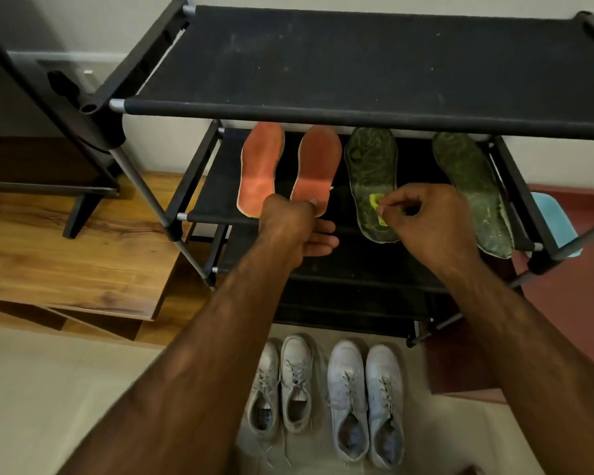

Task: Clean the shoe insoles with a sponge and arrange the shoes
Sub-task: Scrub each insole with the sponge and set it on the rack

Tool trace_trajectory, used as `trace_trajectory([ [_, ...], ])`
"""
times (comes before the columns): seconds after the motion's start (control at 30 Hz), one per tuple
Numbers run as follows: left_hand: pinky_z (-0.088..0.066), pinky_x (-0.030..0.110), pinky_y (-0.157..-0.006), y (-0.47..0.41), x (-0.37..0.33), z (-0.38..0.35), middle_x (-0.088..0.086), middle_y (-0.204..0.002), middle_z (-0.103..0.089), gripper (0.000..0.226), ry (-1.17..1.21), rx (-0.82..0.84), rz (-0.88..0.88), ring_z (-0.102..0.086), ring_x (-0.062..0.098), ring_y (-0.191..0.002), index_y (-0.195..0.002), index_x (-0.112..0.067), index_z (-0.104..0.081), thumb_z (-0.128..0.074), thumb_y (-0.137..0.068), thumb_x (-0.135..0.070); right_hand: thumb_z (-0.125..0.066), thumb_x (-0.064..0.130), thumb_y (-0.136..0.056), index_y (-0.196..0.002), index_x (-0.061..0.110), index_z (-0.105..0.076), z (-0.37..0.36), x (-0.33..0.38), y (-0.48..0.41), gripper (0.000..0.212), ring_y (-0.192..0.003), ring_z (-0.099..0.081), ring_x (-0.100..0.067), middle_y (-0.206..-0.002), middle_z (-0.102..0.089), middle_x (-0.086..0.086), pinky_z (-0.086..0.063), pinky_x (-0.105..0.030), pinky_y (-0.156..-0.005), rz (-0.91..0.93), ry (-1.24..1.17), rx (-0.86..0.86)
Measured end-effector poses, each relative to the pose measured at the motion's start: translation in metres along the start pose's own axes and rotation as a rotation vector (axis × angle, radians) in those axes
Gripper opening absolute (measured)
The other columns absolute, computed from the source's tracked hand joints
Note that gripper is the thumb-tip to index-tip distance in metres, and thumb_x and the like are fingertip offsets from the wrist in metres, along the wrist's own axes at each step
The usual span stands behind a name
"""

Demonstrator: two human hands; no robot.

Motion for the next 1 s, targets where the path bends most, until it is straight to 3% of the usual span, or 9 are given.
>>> trace_trajectory([
  [0.2,-0.055,0.031,-0.042,0.005,-0.004,0.006,0.014,-0.074,-0.071,0.034,-0.176,-0.068,-0.031,-0.068,0.023,-0.046,-0.117,0.002,-0.054,-0.066,-0.099,-0.025,-0.08,0.026,-0.088,-0.084,0.034,-0.077,-0.002,-0.007,-0.001,0.009,-0.075,-0.069,0.005,-0.08,-0.073,0.019,-0.053,-0.017,-0.065,-0.089,-0.082,0.023],
  [0.3,-0.046,0.024,-0.039,0.025,-0.012,0.014,0.009,-0.083,-0.068,0.035,-0.316,-0.249,-0.26,-0.063,0.016,-0.043,-0.119,-0.013,-0.045,-0.066,-0.096,-0.03,-0.08,0.023,-0.089,-0.085,0.034,-0.077,0.001,-0.007,0.003,0.012,-0.078,-0.07,0.005,-0.082,-0.074,0.017,-0.057,-0.019,-0.072,-0.13,-0.179,0.014],
  [0.4,-0.049,0.027,-0.044,0.054,-0.003,-0.01,0.009,-0.089,-0.069,0.014,-0.148,-0.014,-0.331,-0.065,0.016,-0.056,-0.114,-0.018,-0.058,-0.059,-0.103,-0.026,-0.078,0.018,-0.091,-0.091,0.027,-0.079,0.013,0.005,0.022,0.009,-0.084,-0.073,-0.002,-0.087,-0.078,0.011,-0.059,-0.024,-0.08,-0.152,-0.336,0.016],
  [0.5,-0.059,0.034,-0.064,0.087,0.012,-0.037,0.007,-0.11,-0.071,0.024,-0.035,0.253,-0.32,-0.071,0.019,-0.088,-0.129,-0.019,-0.062,-0.054,-0.105,-0.019,-0.074,0.011,-0.093,-0.099,0.019,-0.079,0.018,0.022,0.065,0.011,-0.087,-0.073,-0.004,-0.091,-0.079,0.004,-0.054,-0.017,-0.073,-0.201,-0.558,0.084],
  [0.7,-0.056,0.037,-0.077,0.148,0.048,-0.04,0.01,-0.118,-0.072,0.03,0.147,0.339,-0.284,-0.07,0.026,-0.107,-0.133,-0.02,-0.064,-0.054,-0.104,-0.023,-0.066,0.015,-0.097,-0.11,0.015,-0.078,0.028,0.013,0.152,0.018,-0.105,-0.073,-0.027,-0.105,-0.079,-0.01,-0.052,-0.045,-0.087,-0.489,-0.908,0.095],
  [0.83,-0.057,0.028,-0.068,0.189,0.064,-0.037,0.013,-0.11,-0.073,0.026,0.156,0.356,-0.296,-0.071,0.02,-0.094,-0.124,-0.015,-0.069,-0.059,-0.101,-0.019,-0.065,0.02,-0.098,-0.109,0.017,-0.079,0.038,0.021,0.198,0.018,-0.116,-0.068,-0.04,-0.11,-0.077,-0.014,-0.05,-0.064,-0.103,-0.57,-0.988,0.115],
  [0.87,-0.056,0.027,-0.067,0.196,0.067,-0.038,0.012,-0.108,-0.074,0.024,0.133,0.346,-0.314,-0.071,0.019,-0.092,-0.122,-0.014,-0.069,-0.062,-0.099,-0.017,-0.064,0.024,-0.099,-0.108,0.018,-0.08,0.041,0.024,0.205,0.019,-0.114,-0.069,-0.038,-0.109,-0.078,-0.013,-0.054,-0.062,-0.1,-0.582,-0.99,0.121],
  [0.93,-0.056,0.028,-0.067,0.216,0.071,-0.034,0.011,-0.104,-0.074,0.018,0.099,0.287,-0.362,-0.071,0.019,-0.09,-0.114,-0.01,-0.069,-0.067,-0.097,-0.016,-0.059,0.033,-0.101,-0.105,0.015,-0.08,0.055,0.036,0.225,0.027,-0.103,-0.075,-0.031,-0.103,-0.079,-0.011,-0.064,-0.036,-0.077,-0.582,-0.985,0.135],
  [1.0,-0.056,0.029,-0.067,0.234,0.074,-0.033,0.013,-0.099,-0.073,0.016,0.089,0.249,-0.4,-0.071,0.022,-0.088,-0.108,-0.007,-0.067,-0.07,-0.095,-0.016,-0.061,0.032,-0.098,-0.103,0.009,-0.078,0.069,0.045,0.24,0.029,-0.089,-0.077,-0.02,-0.096,-0.08,-0.01,-0.058,-0.02,-0.062,-0.549,-1.005,0.147],
])
Point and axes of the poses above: each hand's wrist, its own y-axis away from the middle knuckle, its own z-axis out of the back of the hand, x = y × z, the point moved 7 cm from there along -y, towards the middle knuckle
